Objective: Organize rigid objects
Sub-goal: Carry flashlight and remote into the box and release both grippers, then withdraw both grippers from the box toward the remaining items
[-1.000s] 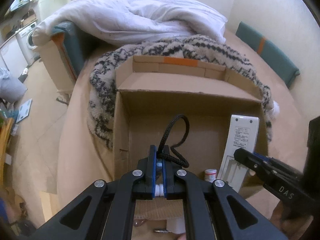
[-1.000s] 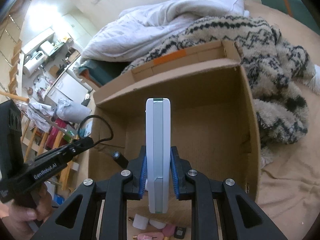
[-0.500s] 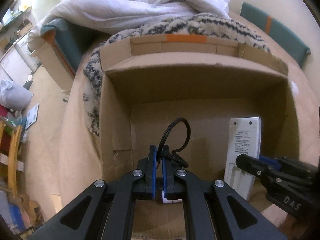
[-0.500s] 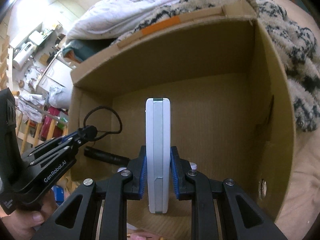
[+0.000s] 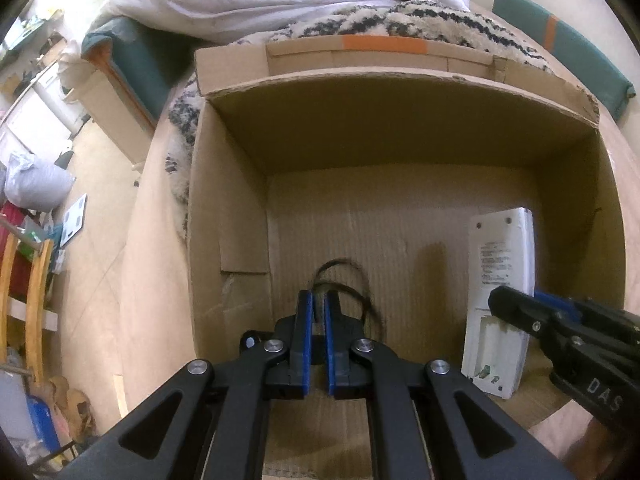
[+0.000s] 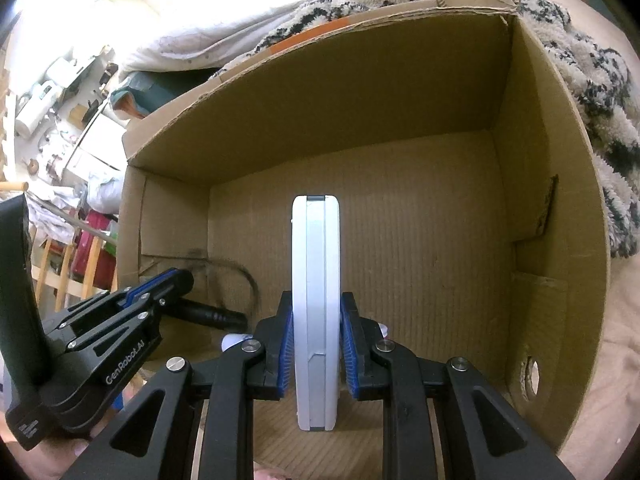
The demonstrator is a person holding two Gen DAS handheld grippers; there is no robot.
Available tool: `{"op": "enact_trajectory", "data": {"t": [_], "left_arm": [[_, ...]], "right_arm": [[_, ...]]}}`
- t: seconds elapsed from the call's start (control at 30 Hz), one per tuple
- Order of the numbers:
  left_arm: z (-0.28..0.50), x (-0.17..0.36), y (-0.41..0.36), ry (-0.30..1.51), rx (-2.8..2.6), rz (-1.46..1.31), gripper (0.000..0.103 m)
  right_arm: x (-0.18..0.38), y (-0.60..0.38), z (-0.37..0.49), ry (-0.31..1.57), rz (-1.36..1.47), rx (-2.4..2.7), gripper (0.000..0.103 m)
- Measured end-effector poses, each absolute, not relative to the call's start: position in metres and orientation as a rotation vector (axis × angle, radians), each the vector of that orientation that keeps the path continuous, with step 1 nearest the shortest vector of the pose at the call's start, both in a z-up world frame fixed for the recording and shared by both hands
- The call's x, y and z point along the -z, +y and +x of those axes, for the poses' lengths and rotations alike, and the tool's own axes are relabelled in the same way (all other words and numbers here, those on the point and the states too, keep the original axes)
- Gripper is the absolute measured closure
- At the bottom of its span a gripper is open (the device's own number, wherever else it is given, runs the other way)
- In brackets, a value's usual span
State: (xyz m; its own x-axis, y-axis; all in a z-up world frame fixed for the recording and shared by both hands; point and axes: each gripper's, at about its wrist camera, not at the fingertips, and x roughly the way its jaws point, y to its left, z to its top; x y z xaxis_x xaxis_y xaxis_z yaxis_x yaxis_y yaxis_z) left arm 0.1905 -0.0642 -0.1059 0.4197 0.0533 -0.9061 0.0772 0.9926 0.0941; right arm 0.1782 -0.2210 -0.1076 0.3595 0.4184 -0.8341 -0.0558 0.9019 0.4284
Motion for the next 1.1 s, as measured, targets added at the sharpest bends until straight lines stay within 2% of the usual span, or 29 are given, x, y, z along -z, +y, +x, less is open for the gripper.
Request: {"op": "enact_trajectory", "data": {"t": [0.1, 0.2, 0.27, 0.33, 0.47, 0.53, 0.63, 1.1], "left_arm": [[0.189, 0.105, -0.065, 1.144, 0.013, 0.129, 0.095], [0.189, 0.104, -0.064, 1.151, -0.001, 0.126, 0.081], [0.187, 0.101, -0.063, 1.146, -0.010, 0.120, 0.067], [0.185, 0.098, -0.061, 1.138, -0.009, 0.111, 0.056], [0.180, 0.091, -0.063, 1.133, -0.007, 0.110, 0.050], [0.177, 0.086, -0.064, 1.119, -0.022, 0.115, 0.043], [0.172, 0.077, -0.061, 1.099, -0.024, 0.099, 0.042], [0.143, 0.050, -0.043, 1.061, -0.060, 0.075, 0.042]], "right_arm": [[0.105, -0.221, 0.175, 1.157, 0.334, -0.296, 0.079], [0.097, -0.221, 0.174, 1.116, 0.318, -0.287, 0.078], [0.088, -0.222, 0.173, 1.078, 0.314, -0.284, 0.067], [0.079, -0.225, 0.170, 1.028, 0.334, -0.291, 0.031], [0.071, -0.230, 0.169, 0.998, 0.363, -0.300, 0.029], [0.069, -0.234, 0.169, 0.991, 0.396, -0.303, 0.021], [0.067, -0.241, 0.166, 0.982, 0.442, -0.297, 0.008], [0.058, -0.261, 0.141, 0.968, 0.506, -0.263, 0.008]]}}
